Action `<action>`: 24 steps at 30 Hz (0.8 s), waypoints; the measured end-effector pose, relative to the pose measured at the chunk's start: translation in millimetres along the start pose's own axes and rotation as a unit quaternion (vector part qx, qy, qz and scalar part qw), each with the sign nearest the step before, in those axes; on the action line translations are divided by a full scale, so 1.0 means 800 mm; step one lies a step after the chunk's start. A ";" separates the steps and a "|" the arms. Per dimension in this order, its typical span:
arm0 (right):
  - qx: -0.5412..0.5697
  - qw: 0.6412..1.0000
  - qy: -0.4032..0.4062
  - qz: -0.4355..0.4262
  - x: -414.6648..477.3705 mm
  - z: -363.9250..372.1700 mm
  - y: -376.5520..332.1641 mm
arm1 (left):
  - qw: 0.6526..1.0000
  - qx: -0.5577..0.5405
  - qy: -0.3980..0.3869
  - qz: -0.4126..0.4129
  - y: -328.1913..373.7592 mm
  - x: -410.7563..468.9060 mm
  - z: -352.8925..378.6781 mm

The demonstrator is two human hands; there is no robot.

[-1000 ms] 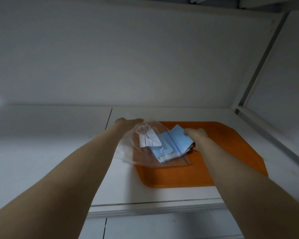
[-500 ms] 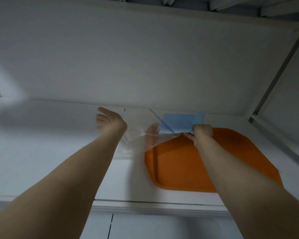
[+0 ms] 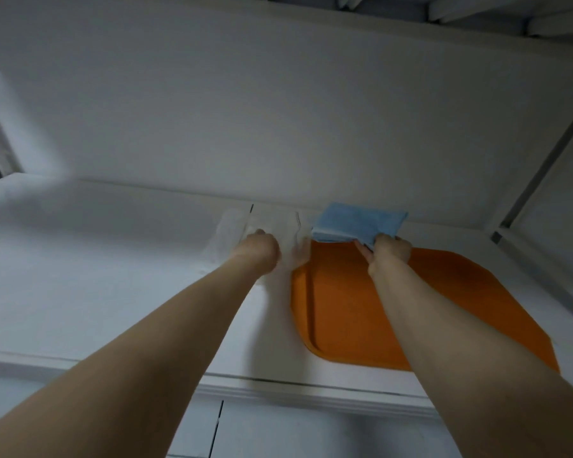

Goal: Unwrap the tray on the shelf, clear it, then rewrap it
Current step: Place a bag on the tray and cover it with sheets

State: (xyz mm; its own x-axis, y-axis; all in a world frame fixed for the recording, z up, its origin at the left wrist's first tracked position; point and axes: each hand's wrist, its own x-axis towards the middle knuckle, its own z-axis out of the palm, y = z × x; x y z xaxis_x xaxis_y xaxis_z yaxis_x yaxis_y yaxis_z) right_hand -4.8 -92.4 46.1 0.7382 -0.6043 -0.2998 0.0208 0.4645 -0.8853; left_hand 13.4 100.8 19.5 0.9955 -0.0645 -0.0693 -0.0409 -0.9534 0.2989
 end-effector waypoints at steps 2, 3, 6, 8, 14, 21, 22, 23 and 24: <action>0.018 1.000 -0.005 0.015 -0.003 0.003 0.000 | 0.994 0.100 0.033 -0.022 -0.007 -0.006 -0.008; 0.023 0.999 -0.011 0.024 -0.005 0.006 0.001 | 0.989 0.139 0.042 -0.029 -0.012 -0.007 -0.011; 0.025 0.998 -0.039 0.046 -0.014 0.016 0.008 | 0.977 0.196 0.048 -0.064 -0.025 -0.009 -0.013; 0.017 0.997 -0.056 0.052 -0.021 0.023 0.013 | 0.980 0.181 0.072 -0.050 -0.027 -0.009 -0.009; -0.006 0.994 -0.084 0.067 -0.028 0.037 0.026 | 0.985 0.168 -0.041 -0.004 -0.037 0.001 0.013; -0.023 0.993 -0.092 0.070 -0.025 0.037 0.027 | 0.962 0.172 0.021 -0.213 -0.049 -0.001 0.008; -0.021 0.993 -0.092 0.073 -0.024 0.035 0.027 | 0.970 0.148 0.041 -0.191 -0.044 0.002 0.008; -0.018 0.993 -0.092 0.077 -0.022 0.033 0.027 | 0.978 0.130 0.052 -0.156 -0.037 0.005 0.008; -0.013 0.992 -0.095 0.080 -0.022 0.031 0.026 | 0.984 0.119 0.059 -0.116 -0.029 0.006 0.008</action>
State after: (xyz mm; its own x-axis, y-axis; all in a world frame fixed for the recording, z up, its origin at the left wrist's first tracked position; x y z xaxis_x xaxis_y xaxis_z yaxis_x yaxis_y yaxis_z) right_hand -0.5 -56.2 41.4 0.8441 -0.3905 -0.3674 -0.1222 0.5271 -0.8410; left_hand 18.9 120.5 5.9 0.9829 0.1840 0.0062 0.1834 -0.9815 0.0552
